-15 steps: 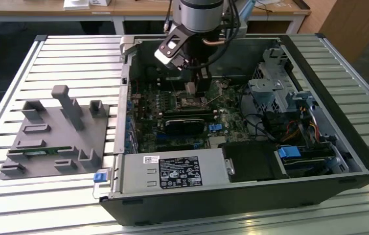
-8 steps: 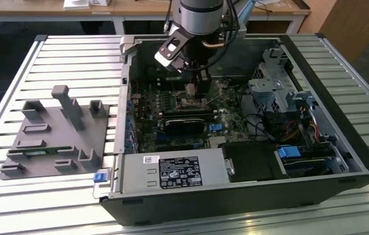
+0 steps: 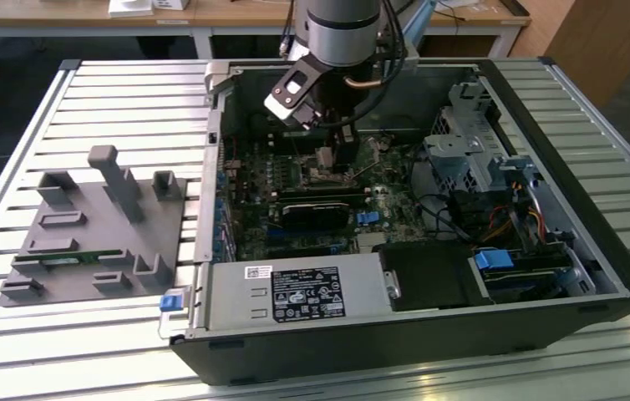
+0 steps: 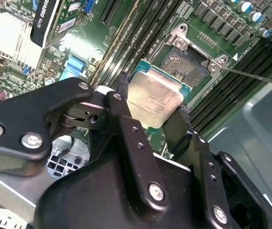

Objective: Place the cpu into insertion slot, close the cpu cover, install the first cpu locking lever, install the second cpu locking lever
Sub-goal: 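Place the cpu into insertion slot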

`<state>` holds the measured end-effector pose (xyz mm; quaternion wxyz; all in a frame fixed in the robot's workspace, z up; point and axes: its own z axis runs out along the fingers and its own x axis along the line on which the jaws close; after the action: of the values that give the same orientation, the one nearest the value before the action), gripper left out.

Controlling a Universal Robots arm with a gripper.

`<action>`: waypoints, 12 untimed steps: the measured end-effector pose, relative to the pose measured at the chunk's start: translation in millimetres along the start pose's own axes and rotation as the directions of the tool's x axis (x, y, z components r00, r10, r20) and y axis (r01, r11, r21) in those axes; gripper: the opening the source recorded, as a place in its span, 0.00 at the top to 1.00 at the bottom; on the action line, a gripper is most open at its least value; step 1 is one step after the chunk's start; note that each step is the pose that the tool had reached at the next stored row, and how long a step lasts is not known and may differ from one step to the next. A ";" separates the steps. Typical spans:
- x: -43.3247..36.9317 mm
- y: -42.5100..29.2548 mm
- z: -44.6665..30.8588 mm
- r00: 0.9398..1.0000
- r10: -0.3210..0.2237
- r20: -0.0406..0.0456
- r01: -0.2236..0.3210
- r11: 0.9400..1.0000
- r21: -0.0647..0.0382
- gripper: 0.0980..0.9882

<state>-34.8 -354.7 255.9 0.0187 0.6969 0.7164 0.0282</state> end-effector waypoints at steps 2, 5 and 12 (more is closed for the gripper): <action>0.1 -0.2 3.2 1.000 0.004 0.001 -0.004 1.000 0.000 0.50; 0.9 -0.6 8.5 1.000 0.005 0.003 -0.005 1.000 0.001 0.50; 3.8 -0.7 11.9 1.000 0.003 0.003 -0.003 1.000 0.001 0.50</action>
<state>-34.8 -350.7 244.1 0.0194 0.6980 0.7154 0.0271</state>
